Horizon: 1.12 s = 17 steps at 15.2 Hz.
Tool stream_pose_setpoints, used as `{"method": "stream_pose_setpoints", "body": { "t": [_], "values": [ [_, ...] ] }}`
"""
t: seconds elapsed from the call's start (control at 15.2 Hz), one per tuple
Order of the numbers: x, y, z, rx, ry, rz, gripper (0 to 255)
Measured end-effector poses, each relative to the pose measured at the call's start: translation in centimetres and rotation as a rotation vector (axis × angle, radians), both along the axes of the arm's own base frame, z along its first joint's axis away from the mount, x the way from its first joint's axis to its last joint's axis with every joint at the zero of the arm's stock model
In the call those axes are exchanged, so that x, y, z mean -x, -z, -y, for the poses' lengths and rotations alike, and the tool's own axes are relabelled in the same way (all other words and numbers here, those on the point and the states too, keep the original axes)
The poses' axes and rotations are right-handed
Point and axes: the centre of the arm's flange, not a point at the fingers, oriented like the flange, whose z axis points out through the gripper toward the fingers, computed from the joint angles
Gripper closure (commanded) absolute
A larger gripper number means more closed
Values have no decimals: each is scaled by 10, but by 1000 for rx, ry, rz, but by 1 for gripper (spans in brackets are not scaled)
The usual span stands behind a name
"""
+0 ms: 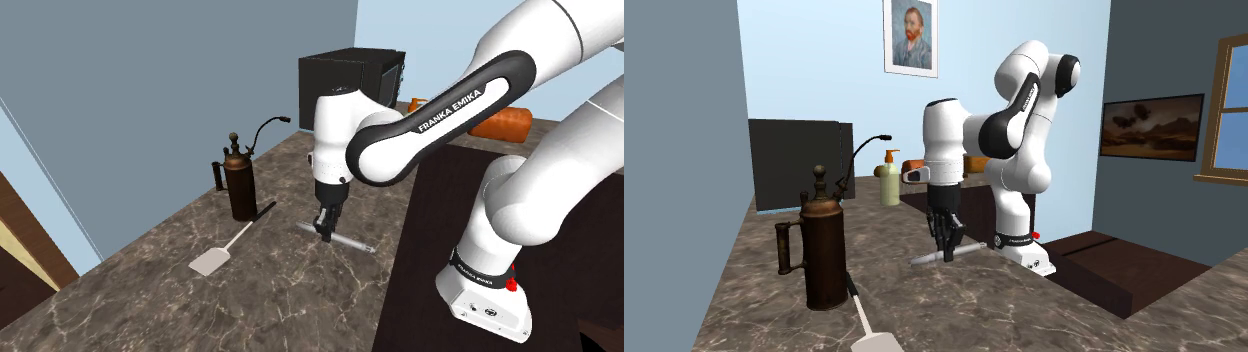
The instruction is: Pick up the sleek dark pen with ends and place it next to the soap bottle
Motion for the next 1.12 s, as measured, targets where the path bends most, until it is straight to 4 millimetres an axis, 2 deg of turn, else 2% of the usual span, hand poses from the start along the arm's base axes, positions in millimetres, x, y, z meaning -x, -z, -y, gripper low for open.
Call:
{"method": "stream_pose_setpoints", "body": {
  "t": [1.12],
  "values": [
    [-1,-90,1,0,0,0,255]
  ]
}}
